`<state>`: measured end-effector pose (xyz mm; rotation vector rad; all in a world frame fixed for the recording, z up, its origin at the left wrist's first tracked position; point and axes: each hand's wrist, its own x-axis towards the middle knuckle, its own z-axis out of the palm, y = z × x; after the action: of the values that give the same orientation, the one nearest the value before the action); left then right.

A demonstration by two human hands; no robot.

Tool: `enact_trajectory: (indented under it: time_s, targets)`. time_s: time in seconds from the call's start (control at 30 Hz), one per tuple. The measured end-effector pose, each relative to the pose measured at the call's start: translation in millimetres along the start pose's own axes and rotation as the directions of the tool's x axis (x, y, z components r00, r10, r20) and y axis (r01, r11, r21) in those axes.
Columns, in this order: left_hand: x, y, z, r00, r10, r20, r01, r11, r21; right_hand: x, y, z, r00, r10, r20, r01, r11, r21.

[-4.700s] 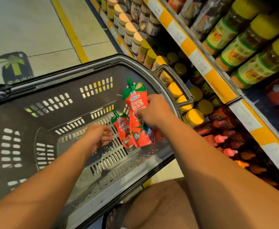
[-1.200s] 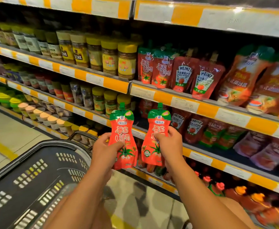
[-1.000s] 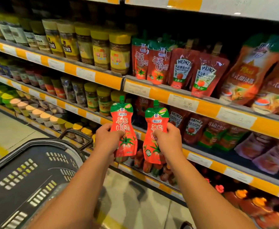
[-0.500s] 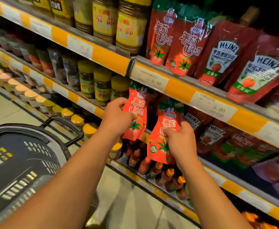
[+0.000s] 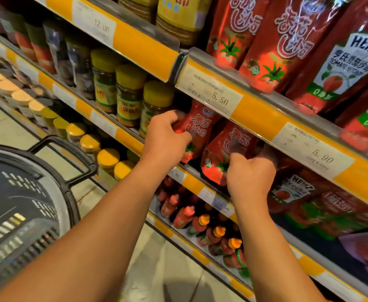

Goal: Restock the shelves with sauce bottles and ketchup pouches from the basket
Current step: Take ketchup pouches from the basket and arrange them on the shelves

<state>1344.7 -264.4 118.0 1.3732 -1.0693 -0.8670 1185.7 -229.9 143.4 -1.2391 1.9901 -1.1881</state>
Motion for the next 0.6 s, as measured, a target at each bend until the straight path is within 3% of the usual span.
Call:
enact_trajectory:
  time_s: [0.17,0.4,0.6]
  targets:
    - [5.6,-15.0,5.6,1.0,-0.007,0.013,0.007,1.0,0.003,-3.2,-1.7,5.4,0.996,-0.085,0.029,0.078,0.98,0.184]
    - [7.6,-24.0,7.4,0.997,0.033,0.073,-0.038,0.997,0.069,-11.3,6.9,14.0,0.977,-0.202,0.064,0.203,0.979,-0.005]
    - [-0.5,-18.2,2.8,0.983,0.181,-0.013,-0.161,0.901,0.404,-4.8,18.5,-5.7,0.973,-0.202,0.116,0.227,0.93,-0.288]
